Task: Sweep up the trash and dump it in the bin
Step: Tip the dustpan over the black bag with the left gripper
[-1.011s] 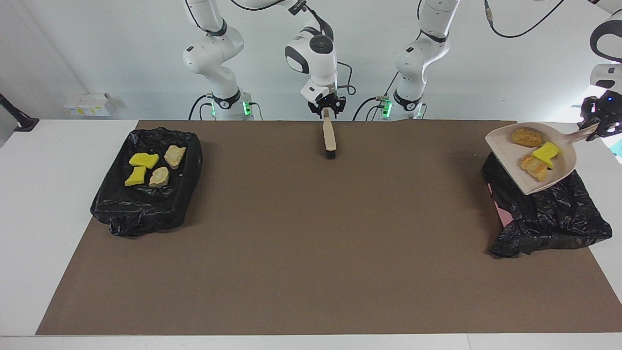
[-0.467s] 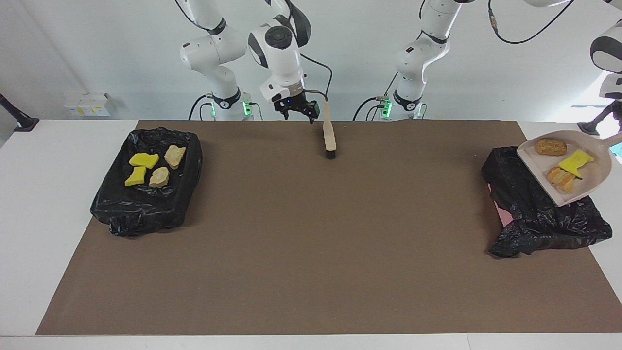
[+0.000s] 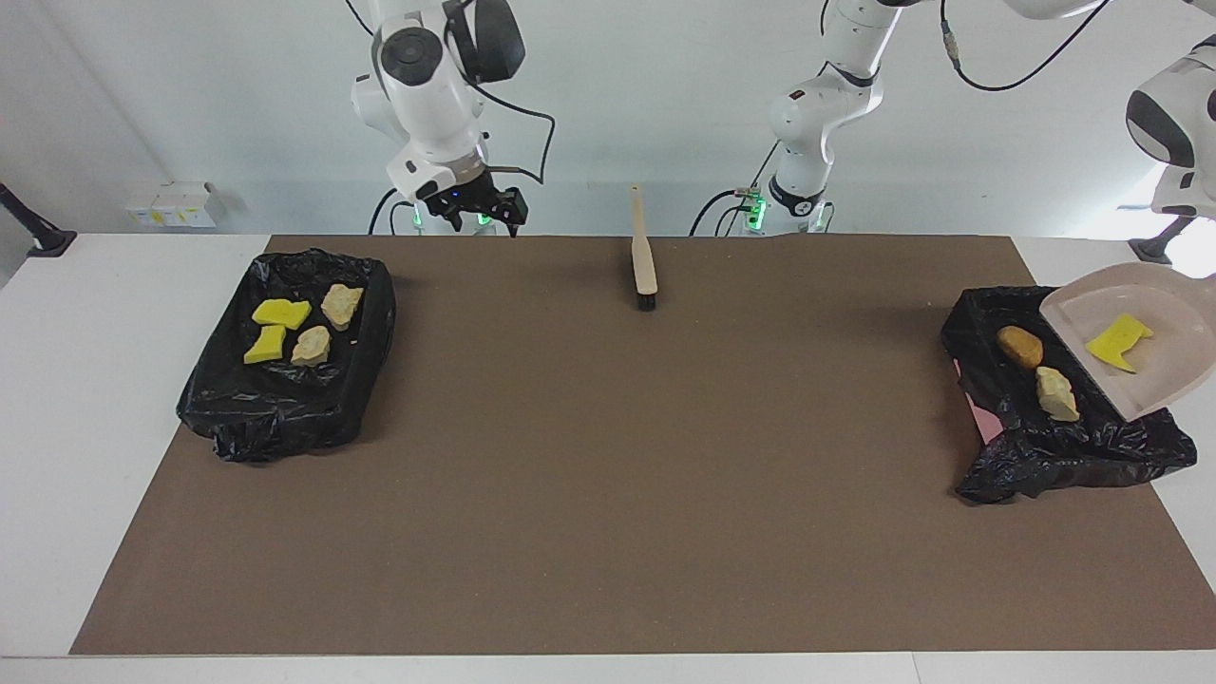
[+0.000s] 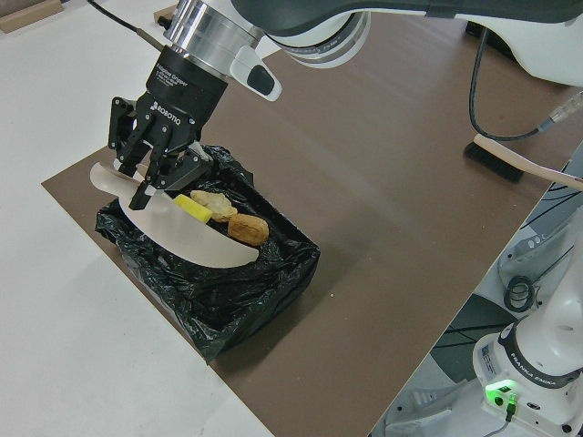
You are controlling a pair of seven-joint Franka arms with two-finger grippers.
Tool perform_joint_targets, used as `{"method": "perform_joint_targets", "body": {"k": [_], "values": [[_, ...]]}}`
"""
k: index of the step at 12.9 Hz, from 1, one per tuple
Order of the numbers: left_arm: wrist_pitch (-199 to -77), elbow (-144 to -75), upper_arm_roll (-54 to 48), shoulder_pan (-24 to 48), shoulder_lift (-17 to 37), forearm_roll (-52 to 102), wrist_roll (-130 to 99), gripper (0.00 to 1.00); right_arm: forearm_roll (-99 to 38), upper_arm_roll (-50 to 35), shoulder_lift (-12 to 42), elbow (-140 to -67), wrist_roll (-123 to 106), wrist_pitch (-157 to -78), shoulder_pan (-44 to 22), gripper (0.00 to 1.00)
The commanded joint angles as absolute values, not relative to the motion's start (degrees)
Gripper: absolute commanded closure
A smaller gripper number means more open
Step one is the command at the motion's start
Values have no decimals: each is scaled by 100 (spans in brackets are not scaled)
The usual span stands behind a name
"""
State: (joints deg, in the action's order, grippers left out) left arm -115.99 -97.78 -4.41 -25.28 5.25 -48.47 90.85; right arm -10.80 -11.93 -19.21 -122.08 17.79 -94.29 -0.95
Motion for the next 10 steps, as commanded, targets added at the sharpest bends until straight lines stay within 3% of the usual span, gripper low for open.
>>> {"method": "perform_joint_targets", "body": {"k": [1, 3, 6, 10], "values": [[-11505, -9703, -378, -2382, 475, -5350, 8922, 100, -932, -1266, -1706, -11419, 1240, -9089, 359, 0], [-11487, -9703, -369, -2269, 448, -5693, 8650, 100, -609, -1266, -1146, -10308, 1170, -8573, 771, 0], [-10989, -9712, -378, -1882, 369, -6352, 7965, 100, -1, -1283, -64, -8529, 1169, -7894, 844, 0], [-10301, -9721, -378, -1381, 334, -6802, 7515, 100, -26, -1274, -123, -8464, 1257, -8156, 809, 0]]}}
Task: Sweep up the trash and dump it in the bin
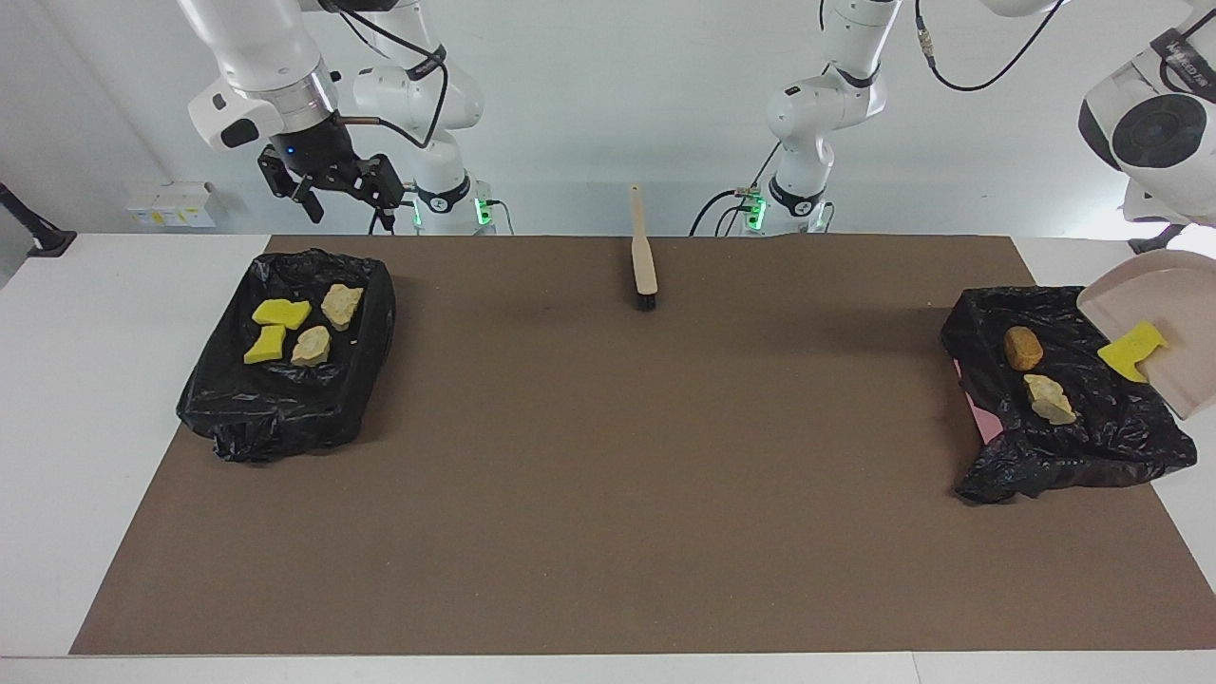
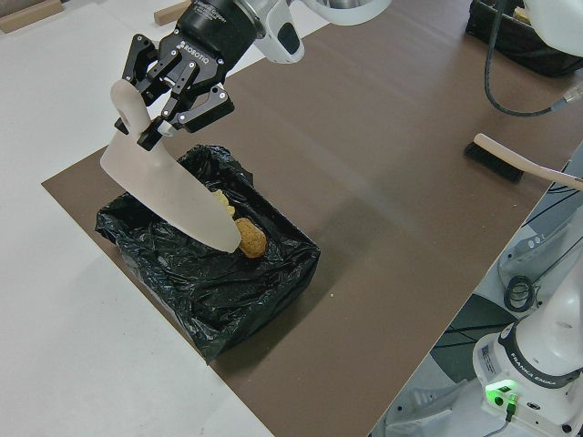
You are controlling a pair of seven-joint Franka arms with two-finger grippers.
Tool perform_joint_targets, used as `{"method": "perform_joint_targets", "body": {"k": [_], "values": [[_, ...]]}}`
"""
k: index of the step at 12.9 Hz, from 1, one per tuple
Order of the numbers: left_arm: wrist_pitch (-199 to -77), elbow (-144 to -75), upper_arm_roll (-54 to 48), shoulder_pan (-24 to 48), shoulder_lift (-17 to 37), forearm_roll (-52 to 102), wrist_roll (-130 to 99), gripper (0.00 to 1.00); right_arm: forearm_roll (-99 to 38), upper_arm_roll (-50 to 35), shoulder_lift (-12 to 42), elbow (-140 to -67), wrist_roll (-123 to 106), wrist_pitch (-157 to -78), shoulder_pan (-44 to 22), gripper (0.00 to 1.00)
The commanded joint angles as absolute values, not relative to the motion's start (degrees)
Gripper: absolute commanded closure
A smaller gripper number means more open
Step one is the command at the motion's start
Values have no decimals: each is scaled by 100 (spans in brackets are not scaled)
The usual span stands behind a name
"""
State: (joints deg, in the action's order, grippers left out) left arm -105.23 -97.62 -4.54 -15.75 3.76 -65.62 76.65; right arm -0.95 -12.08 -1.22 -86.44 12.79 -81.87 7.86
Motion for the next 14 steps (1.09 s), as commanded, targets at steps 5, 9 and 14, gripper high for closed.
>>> {"method": "perform_joint_targets", "body": {"k": [5, 9, 14], "values": [[-9871, -9729, -387, -1020, 316, -7206, 7102, 100, -78, -1187, -123, -8473, 1204, -8165, 992, 0], [-9686, -9729, -413, -888, 308, -7383, 7040, 100, -1, -1195, -141, -8420, 1187, -8095, 1099, 0], [-9676, -9931, -422, -896, 194, -7076, 6935, 100, 0, 944, -184, -8411, 1187, -8086, -892, 0]]}}
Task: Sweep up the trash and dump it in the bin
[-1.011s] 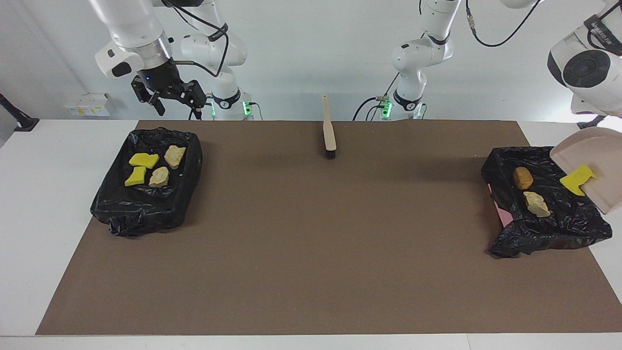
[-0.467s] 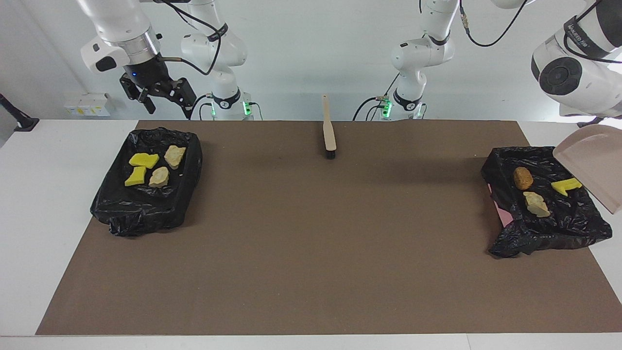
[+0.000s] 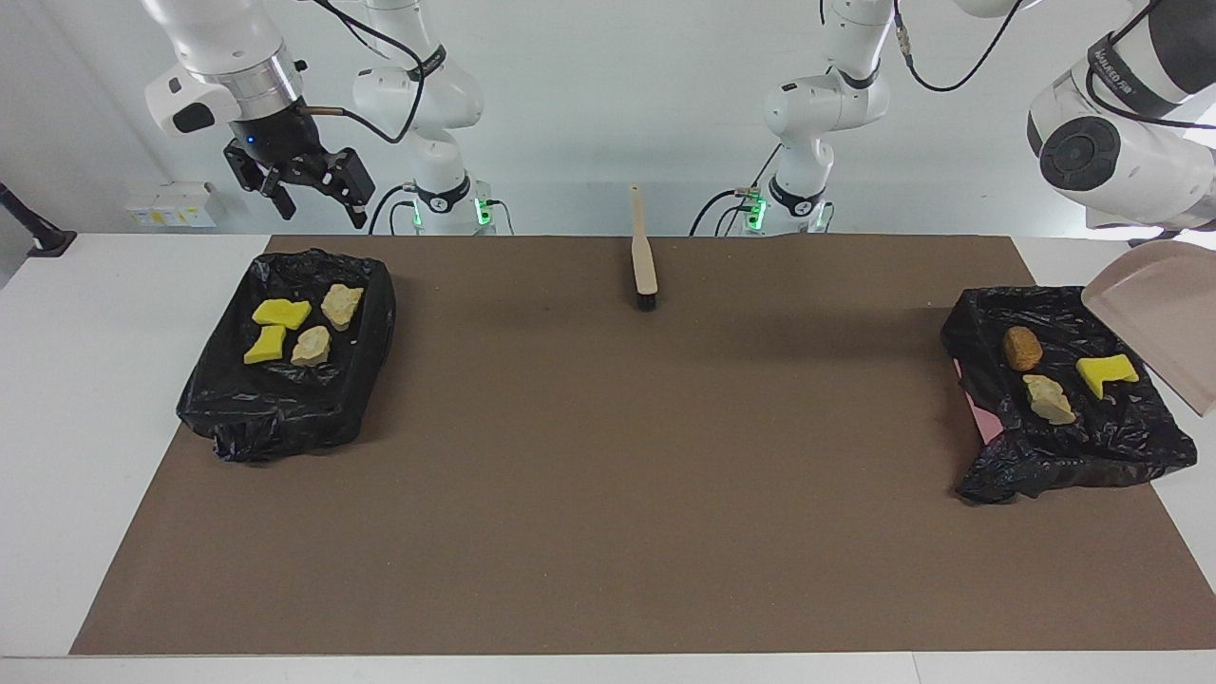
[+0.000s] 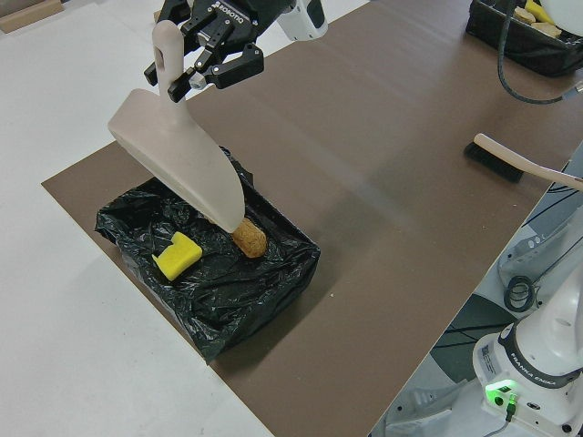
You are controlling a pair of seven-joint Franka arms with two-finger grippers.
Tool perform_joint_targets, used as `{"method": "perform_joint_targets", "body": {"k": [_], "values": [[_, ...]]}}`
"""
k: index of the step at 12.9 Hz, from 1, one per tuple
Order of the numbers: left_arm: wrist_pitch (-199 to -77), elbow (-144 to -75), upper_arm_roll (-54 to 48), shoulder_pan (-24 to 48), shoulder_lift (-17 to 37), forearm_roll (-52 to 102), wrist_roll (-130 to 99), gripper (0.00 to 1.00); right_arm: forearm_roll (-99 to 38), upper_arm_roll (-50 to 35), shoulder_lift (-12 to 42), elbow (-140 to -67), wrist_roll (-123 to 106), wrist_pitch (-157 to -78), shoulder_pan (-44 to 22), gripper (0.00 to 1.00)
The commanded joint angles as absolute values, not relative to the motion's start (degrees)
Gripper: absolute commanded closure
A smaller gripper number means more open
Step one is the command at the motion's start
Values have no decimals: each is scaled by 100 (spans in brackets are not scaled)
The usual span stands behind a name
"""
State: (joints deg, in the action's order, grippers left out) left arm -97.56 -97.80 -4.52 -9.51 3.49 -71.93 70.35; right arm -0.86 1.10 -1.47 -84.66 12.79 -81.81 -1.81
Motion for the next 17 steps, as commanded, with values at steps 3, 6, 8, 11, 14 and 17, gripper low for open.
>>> {"method": "perform_joint_targets", "body": {"k": [3, 6, 8, 11, 14, 17], "values": [[-9886, -9958, -422, -914, 167, -7093, 7642, 100, 0, 1064, -246, -8420, 1187, -8060, -906, 0], [-10273, -10046, -413, -932, 132, -7101, 8278, 100, 53, 495, -202, -8420, 1187, -7945, -371, 0], [-10248, -10002, -422, -905, 141, -7049, 8210, 100, 62, 422, -211, -8420, 1187, -7945, -308, 0], [-10178, -9976, -404, -1002, 141, -6339, 8033, 100, 53, 422, -211, -8420, 1178, -7963, -290, 0], [-9880, -9915, -378, -1002, 167, -5593, 7761, 100, 53, 256, -202, -8420, 1169, -7972, -132, 0], [-9633, -9677, -352, -1046, 229, -4652, 7708, 100, -17, 246, -255, -8464, 1178, -8024, -202, 0]]}}
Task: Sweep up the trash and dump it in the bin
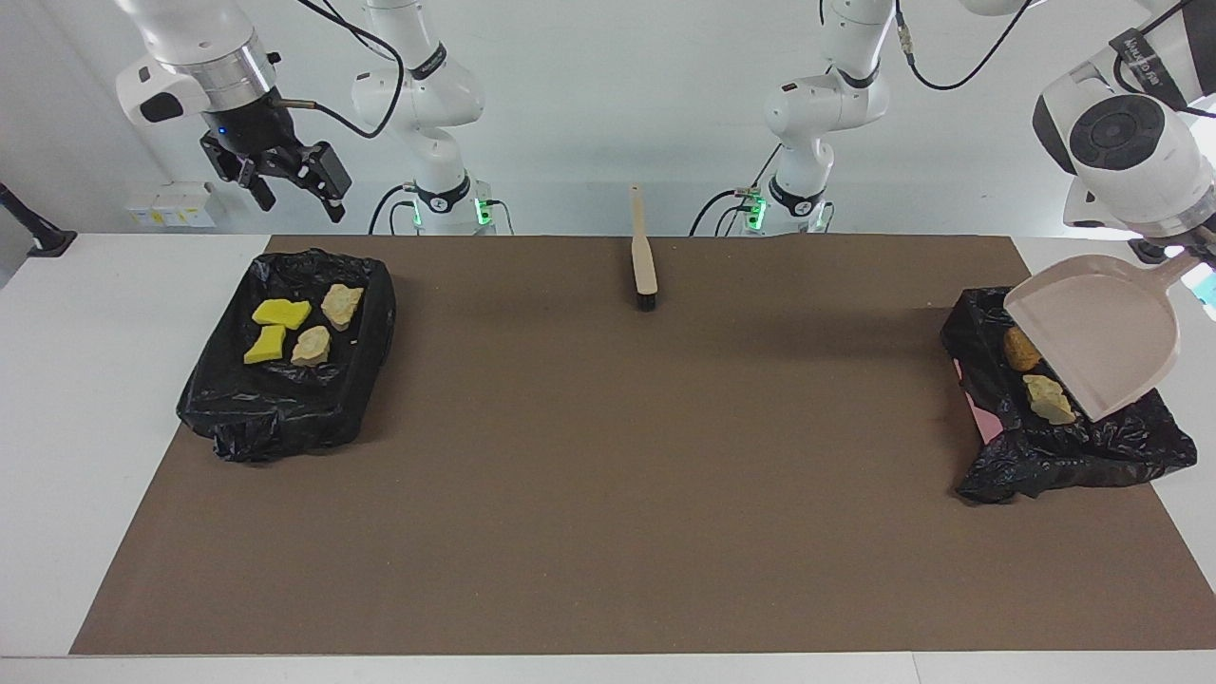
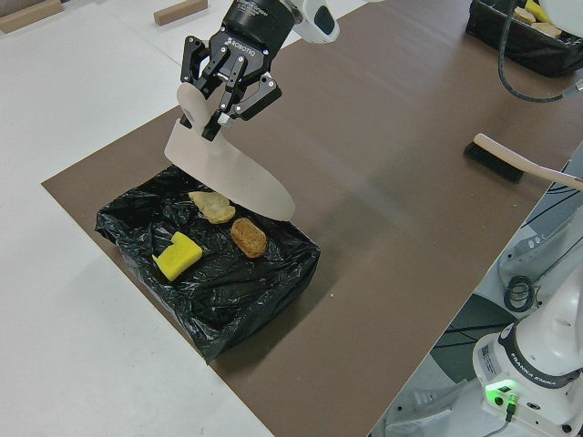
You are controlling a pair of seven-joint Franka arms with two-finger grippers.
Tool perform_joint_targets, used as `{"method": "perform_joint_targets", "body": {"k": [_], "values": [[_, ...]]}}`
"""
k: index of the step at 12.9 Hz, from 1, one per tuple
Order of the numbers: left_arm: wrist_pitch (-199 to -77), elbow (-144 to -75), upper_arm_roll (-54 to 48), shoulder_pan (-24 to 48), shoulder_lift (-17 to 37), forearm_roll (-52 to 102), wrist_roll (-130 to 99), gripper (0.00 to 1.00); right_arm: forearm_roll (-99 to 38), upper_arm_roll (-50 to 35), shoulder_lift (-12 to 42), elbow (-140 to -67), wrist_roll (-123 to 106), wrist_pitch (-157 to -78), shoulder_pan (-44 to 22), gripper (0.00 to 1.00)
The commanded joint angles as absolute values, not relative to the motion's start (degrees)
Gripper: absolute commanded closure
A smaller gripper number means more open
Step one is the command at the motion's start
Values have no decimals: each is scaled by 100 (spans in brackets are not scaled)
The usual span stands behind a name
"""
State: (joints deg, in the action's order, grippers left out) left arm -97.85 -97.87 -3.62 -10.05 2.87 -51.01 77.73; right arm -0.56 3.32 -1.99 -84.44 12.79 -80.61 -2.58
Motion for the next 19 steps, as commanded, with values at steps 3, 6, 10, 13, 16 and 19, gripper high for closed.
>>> {"method": "perform_joint_targets", "body": {"k": [3, 6, 10, 13, 16, 19], "values": [[-9580, -9563, -334, -1353, 211, -3554, 7480, 100, -44, 255, -264, -8481, 1186, -8016, -193, 0], [-9493, -9685, -334, -1503, 132, -2709, 7270, 100, -44, 255, -264, -8481, 1187, -8016, -176, 0], [-9299, -10237, -360, -1118, -201, -2093, 6111, 100, -44, 255, -264, -8481, 1187, -8024, -176, 0], [-9220, -10616, -360, -582, -343, -1716, 5075, 100, -44, 246, -264, -8481, 1187, -8016, -176, 0], [-9193, -10810, -369, -46, -422, -1337, 3854, 100, -44, 255, -264, -8481, 1187, -8016, -176, 0], [-9299, -10951, -369, 735, -396, -1038, 2361, 100, -44, 255, -264, -8481, 1187, -8016, -176, 0]]}}
